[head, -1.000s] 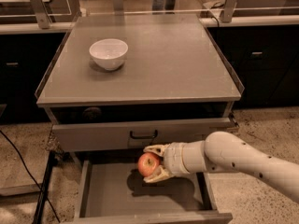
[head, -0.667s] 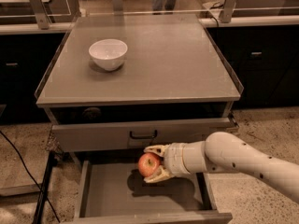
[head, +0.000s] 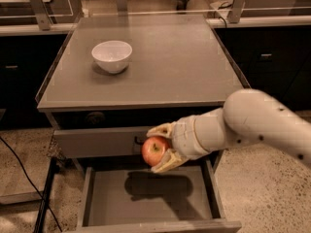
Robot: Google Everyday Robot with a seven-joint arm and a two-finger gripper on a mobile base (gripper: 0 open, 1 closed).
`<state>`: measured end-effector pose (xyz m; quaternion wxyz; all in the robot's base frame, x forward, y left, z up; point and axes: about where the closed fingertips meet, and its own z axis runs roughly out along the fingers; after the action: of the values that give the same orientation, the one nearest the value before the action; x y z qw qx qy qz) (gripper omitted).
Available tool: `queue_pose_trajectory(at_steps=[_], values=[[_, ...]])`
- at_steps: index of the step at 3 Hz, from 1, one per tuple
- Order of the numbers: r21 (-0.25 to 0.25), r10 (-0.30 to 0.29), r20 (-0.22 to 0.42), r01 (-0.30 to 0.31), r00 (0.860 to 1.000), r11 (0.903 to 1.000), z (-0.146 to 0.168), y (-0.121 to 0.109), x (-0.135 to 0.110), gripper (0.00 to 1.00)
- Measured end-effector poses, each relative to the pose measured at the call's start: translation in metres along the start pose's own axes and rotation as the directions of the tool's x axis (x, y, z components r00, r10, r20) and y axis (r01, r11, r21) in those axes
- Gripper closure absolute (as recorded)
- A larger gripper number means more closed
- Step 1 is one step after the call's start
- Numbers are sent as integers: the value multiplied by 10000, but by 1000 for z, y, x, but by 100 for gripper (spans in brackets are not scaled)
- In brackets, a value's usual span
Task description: Pick apple from middle drawer and place on counter
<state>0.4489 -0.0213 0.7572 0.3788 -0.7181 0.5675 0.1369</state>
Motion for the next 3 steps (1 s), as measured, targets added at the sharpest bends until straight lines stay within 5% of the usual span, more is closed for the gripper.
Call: queue_pose_trajectory(at_steps=[1, 3], values=[[729, -164, -1146, 249, 9933, 9970, -74, -35, -62, 100], [1134, 178, -1396, -19, 9901, 9936, -75, -52, -61, 100]])
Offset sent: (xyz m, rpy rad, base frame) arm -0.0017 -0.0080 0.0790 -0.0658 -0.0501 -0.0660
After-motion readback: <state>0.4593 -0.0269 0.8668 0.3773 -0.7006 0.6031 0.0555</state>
